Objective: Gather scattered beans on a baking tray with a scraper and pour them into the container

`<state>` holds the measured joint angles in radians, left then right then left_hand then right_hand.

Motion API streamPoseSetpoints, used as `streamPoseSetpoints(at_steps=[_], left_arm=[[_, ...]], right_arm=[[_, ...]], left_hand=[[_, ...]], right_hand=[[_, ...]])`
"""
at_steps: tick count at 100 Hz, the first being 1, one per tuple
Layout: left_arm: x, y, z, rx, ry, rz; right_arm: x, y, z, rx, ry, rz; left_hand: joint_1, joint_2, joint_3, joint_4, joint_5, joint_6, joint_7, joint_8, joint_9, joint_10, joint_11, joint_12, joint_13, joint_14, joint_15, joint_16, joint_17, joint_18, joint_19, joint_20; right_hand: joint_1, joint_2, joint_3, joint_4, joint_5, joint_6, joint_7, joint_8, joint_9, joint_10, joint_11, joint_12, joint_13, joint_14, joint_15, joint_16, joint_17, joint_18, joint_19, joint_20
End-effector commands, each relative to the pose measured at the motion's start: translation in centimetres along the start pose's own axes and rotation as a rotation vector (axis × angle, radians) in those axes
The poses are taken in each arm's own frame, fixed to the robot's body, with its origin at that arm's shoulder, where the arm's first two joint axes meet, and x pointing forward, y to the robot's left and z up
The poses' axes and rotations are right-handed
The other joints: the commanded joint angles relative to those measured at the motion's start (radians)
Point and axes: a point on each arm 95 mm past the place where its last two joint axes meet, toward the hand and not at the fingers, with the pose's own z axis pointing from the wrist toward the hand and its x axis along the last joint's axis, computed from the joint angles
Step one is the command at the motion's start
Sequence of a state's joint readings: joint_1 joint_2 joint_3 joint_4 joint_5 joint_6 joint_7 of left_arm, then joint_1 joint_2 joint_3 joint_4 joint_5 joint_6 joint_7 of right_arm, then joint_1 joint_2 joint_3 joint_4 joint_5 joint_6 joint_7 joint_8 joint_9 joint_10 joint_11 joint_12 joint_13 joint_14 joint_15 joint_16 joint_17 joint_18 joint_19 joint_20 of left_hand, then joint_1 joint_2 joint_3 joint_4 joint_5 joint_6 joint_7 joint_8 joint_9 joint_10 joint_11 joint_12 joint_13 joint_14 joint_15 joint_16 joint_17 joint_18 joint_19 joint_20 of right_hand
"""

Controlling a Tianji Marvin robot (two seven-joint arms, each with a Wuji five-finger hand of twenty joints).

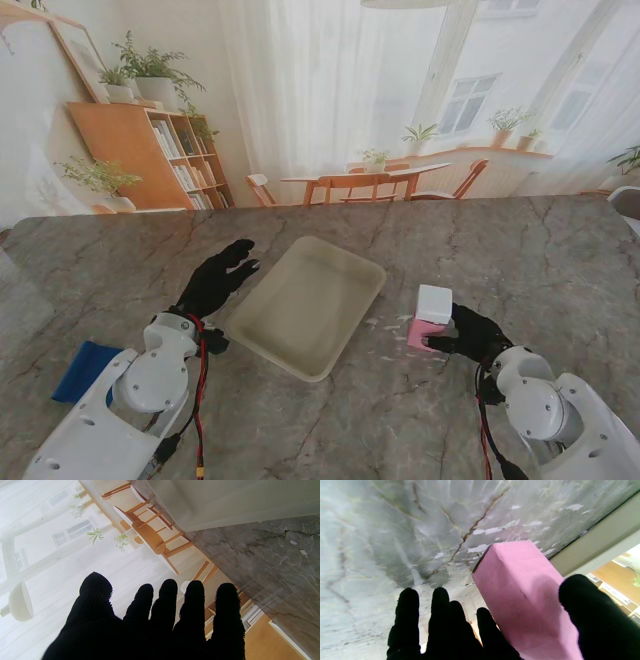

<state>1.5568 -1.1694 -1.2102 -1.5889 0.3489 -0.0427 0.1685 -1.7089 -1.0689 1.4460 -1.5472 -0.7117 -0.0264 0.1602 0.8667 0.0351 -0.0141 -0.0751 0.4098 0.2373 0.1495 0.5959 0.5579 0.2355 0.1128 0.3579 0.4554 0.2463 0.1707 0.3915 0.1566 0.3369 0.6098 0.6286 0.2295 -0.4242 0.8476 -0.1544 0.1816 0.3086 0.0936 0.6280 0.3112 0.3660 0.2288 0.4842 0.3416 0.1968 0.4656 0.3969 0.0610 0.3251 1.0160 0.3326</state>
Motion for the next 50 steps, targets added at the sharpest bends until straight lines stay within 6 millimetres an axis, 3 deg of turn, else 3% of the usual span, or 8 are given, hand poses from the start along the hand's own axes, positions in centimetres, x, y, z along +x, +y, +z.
streamPoseSetpoints(at_steps=[1,50], left_arm=[[0.0,0.2,-0.1,-0.004,-0.001,-0.009],[-0.1,0.2,-0.2,-0.006,-0.006,-0.004]], right_arm=[[-0.5,-0.1,-0.3,0.030,-0.003,-0.005],[-0.4,0.8,-1.9,0.037,0.019,-0.015]], left_hand=[[0.030,0.067,-0.028,0.037,0.027,-0.012,0.003,0.005,-0.017,-0.008,-0.011,0.011,0.007,-0.001,0.012,0.009,-0.003,0.010,-0.004,0.027],[0.026,0.064,-0.028,0.037,0.027,-0.011,0.003,0.005,-0.019,-0.006,-0.012,0.010,0.005,0.000,0.011,0.008,-0.006,0.012,-0.010,0.026]], right_hand=[[-0.034,0.022,-0.037,0.045,-0.029,0.015,-0.025,0.020,-0.025,0.021,-0.029,-0.005,-0.003,0.072,-0.009,-0.013,-0.014,0.027,-0.013,-0.008],[-0.057,0.085,-0.148,0.047,-0.049,0.006,-0.074,0.039,-0.043,0.029,-0.060,-0.008,-0.032,0.084,-0.046,-0.019,-0.031,0.037,-0.056,0.000]])
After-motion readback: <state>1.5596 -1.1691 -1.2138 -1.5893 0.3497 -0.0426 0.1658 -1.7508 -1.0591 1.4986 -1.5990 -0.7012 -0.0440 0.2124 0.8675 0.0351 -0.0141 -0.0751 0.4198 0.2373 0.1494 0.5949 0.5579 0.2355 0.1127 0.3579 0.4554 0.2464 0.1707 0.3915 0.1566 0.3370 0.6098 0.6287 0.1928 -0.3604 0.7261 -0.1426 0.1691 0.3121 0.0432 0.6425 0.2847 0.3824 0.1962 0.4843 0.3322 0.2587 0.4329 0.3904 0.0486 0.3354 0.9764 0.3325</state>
